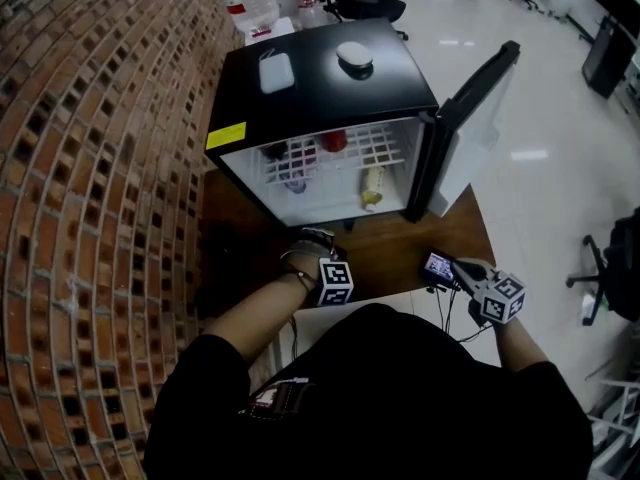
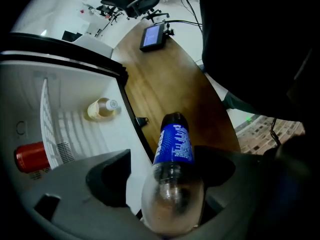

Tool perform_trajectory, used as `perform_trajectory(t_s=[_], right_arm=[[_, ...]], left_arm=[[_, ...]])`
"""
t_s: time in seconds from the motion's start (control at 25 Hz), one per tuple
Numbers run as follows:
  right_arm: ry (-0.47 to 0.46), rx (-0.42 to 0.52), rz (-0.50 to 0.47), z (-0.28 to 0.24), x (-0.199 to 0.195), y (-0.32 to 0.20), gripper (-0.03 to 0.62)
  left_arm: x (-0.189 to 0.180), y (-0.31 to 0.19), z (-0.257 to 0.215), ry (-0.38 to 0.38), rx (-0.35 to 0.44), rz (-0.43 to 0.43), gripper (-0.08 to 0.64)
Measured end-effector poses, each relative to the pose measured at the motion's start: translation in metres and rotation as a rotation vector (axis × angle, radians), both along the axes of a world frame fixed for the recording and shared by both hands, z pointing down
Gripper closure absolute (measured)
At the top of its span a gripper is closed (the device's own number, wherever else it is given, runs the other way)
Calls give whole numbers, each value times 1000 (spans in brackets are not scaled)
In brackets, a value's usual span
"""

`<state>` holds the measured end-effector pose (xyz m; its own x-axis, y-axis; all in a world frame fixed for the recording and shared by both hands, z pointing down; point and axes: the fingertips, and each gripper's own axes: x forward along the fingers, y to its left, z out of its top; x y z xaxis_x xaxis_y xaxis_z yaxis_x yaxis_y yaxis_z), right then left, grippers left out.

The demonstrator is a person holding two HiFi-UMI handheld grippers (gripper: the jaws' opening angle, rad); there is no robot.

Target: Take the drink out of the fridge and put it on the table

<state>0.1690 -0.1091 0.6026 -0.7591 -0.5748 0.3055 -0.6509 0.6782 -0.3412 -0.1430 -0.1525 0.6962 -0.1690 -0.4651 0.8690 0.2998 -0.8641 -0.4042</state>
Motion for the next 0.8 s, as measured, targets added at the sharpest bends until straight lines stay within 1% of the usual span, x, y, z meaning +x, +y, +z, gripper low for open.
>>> perform_trajectory(t_s=[0.08, 0.2, 0.24, 0.36, 0.4, 0.48, 0.52, 0.56, 0.64, 0.8], right_arm=[[5, 3, -6, -2, -2, -3, 574], [11, -3, -5, -2, -3, -1, 574], [13, -2, -7, -2, -3, -1, 574], [15, -2, -12, -3, -5, -2, 574], [16, -2, -13, -3, -6, -2, 574], [17, -1, -17, -4, -7, -4, 574], [18, -1, -18, -4, -7, -5, 574], [19, -3, -19, -4, -7, -5, 574], [22, -9, -21, -3, -8, -3, 574], [29, -14, -25, -3, -11, -3, 574]], left_arm=[[-2, -2, -5, 52, 23, -26, 140], [-1, -3, -16, 109, 62, -53, 110], [0, -4, -23, 134, 77, -63, 110], [3, -7, -43, 243, 111, -119, 108], [2, -8, -49, 300, 118, -155, 98], [-6, -11, -60, 435, 128, -254, 98], [-14, -10, -61, 485, 129, -302, 98], [-23, -7, -59, 518, 124, -348, 98], [-45, 3, -49, 549, 103, -435, 98], [-85, 22, -18, 561, 43, -579, 98]])
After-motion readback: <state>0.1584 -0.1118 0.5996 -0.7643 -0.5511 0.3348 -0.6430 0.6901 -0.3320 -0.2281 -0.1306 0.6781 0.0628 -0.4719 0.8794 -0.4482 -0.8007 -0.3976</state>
